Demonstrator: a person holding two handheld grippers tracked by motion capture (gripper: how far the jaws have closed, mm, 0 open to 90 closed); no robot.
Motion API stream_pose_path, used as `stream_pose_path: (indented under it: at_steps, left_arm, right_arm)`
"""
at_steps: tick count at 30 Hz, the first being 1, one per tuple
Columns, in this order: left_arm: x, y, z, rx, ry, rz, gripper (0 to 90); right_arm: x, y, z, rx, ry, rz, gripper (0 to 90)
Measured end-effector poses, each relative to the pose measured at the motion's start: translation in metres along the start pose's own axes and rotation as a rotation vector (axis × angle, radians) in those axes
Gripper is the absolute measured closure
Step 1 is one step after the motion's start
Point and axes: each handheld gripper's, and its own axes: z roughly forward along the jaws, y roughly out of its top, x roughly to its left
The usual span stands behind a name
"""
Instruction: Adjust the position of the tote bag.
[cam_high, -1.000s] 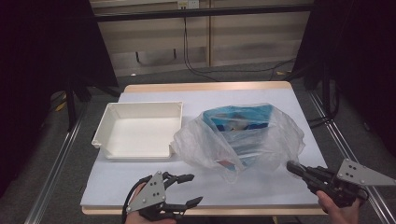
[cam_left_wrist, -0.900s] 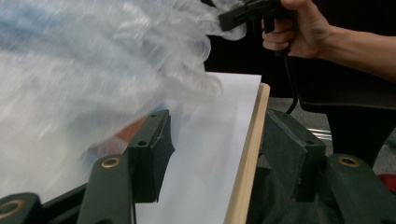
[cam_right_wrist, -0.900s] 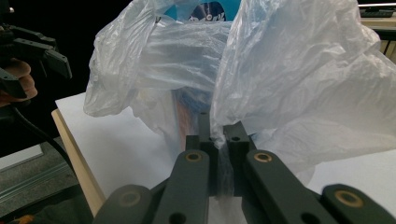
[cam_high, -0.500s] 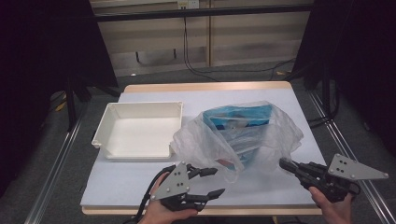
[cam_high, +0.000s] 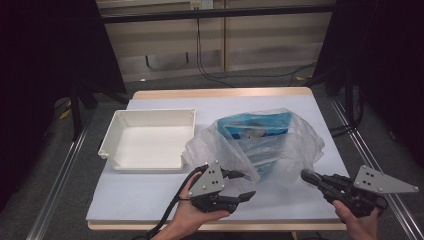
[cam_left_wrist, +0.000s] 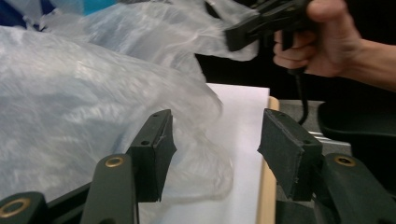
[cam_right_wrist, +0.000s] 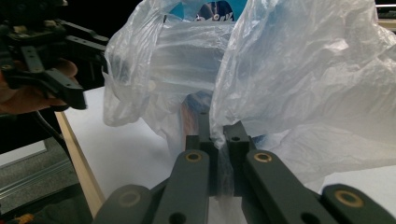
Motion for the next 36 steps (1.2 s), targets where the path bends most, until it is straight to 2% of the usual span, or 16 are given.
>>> stream_pose_path:
  at_steps: [2, 8, 9, 12, 15, 17, 21, 23, 25, 26, 28, 29, 30, 32, 35, 36]
  left_arm:
    - [0.003, -0.002, 0.006, 0.009, 0.022, 0.003, 43.4]
    - [0.014, -0.012, 0.023, 0.042, 0.027, -0.001, 43.5]
    - [0.016, -0.013, 0.026, 0.051, 0.042, 0.012, 43.5]
    - [0.022, -0.016, 0.034, 0.051, 0.060, -0.017, 43.2]
    - [0.027, -0.017, 0.040, 0.060, 0.068, -0.016, 43.6]
    - [0.030, -0.018, 0.043, 0.060, 0.098, -0.017, 46.3]
    - [0.033, -0.018, 0.048, 0.051, 0.092, -0.035, 51.2]
    - [0.032, -0.019, 0.049, 0.044, 0.100, -0.038, 61.3]
    - [0.032, -0.019, 0.049, 0.042, 0.075, -0.043, 74.0]
    - [0.031, -0.019, 0.048, 0.047, 0.092, -0.032, 80.1]
    - [0.033, -0.018, 0.046, 0.044, 0.058, -0.045, 86.8]
    - [0.034, -0.017, 0.044, 0.048, 0.044, -0.027, 88.0]
    - [0.034, -0.016, 0.043, 0.036, 0.019, -0.046, 89.1]
    - [0.032, -0.015, 0.039, 0.043, -0.011, -0.034, 89.7]
    - [0.028, -0.011, 0.027, 0.018, -0.073, -0.037, 89.9]
    - [0.026, -0.009, 0.022, 0.011, -0.074, -0.030, 89.9]
  right_arm:
    - [0.000, 0.000, 0.000, -0.001, 0.000, -0.003, 89.2]
    - [-0.001, 0.000, 0.000, -0.005, 0.000, -0.004, 89.2]
    - [-0.001, 0.000, 0.000, -0.002, 0.002, -0.004, 89.2]
    - [-0.001, -0.001, 0.000, 0.000, -0.002, -0.001, 89.2]
    - [-0.002, -0.002, 0.000, 0.001, 0.004, -0.001, 89.2]
    - [-0.002, -0.002, 0.000, -0.002, 0.002, -0.004, 89.2]
    - [-0.002, -0.003, 0.000, 0.003, -0.005, 0.001, 89.2]
    - [-0.002, -0.003, 0.000, 0.004, -0.001, 0.001, 89.2]
    - [-0.002, -0.004, -0.001, 0.001, -0.002, 0.001, 89.2]
    - [-0.002, -0.004, -0.001, 0.001, -0.001, 0.002, 89.2]
    - [-0.003, -0.003, -0.001, -0.001, 0.001, -0.002, 89.2]
    - [-0.003, -0.003, -0.001, 0.002, 0.000, -0.002, 89.2]
    - [-0.004, -0.003, -0.002, 0.004, 0.003, -0.001, 89.2]
    - [-0.004, -0.002, -0.001, 0.002, 0.003, -0.002, 89.2]
    - [-0.005, -0.001, -0.002, 0.001, 0.011, -0.001, 89.2]
    - [-0.006, 0.000, -0.002, 0.001, 0.013, -0.004, 89.2]
